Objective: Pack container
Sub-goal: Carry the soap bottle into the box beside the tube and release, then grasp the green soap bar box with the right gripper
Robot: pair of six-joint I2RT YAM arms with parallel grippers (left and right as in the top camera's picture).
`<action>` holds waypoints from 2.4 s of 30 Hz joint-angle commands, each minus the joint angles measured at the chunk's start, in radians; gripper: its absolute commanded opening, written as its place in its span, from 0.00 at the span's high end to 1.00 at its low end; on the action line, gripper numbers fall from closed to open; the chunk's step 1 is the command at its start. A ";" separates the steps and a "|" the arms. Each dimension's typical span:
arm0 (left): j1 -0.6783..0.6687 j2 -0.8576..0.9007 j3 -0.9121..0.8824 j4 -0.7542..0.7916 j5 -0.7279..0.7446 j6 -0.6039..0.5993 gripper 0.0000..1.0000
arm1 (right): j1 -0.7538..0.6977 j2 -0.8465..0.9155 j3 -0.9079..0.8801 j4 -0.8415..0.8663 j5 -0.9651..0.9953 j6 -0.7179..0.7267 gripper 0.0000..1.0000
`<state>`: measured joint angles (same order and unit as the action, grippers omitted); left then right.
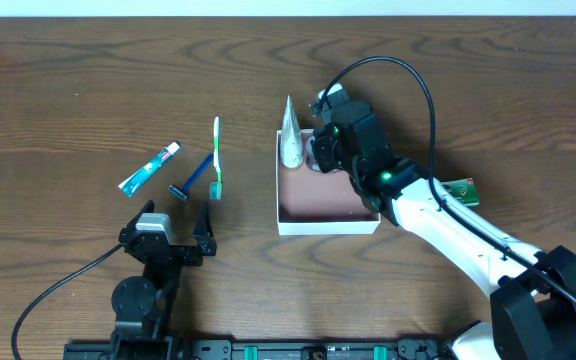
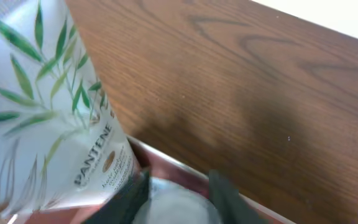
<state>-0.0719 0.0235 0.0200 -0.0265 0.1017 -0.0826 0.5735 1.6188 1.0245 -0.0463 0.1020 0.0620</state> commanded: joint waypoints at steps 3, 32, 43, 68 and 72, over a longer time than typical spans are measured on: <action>0.006 0.000 -0.015 -0.036 0.018 -0.009 0.02 | 0.007 -0.010 0.008 0.021 0.003 -0.020 0.54; 0.006 0.000 -0.015 -0.036 0.018 -0.009 0.02 | -0.284 -0.707 0.015 -0.734 0.209 0.480 0.13; 0.006 0.000 -0.015 -0.036 0.018 -0.009 0.02 | -0.578 -0.515 -0.122 -0.815 0.175 0.697 0.04; 0.006 0.000 -0.015 -0.036 0.018 -0.009 0.02 | -0.614 0.066 -0.169 -0.405 0.061 0.889 0.02; 0.006 0.000 -0.015 -0.036 0.018 -0.009 0.02 | -0.608 0.113 -0.169 -0.394 0.055 0.892 0.03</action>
<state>-0.0719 0.0238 0.0200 -0.0265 0.1017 -0.0826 -0.0330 1.6962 0.8612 -0.4477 0.1699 0.9321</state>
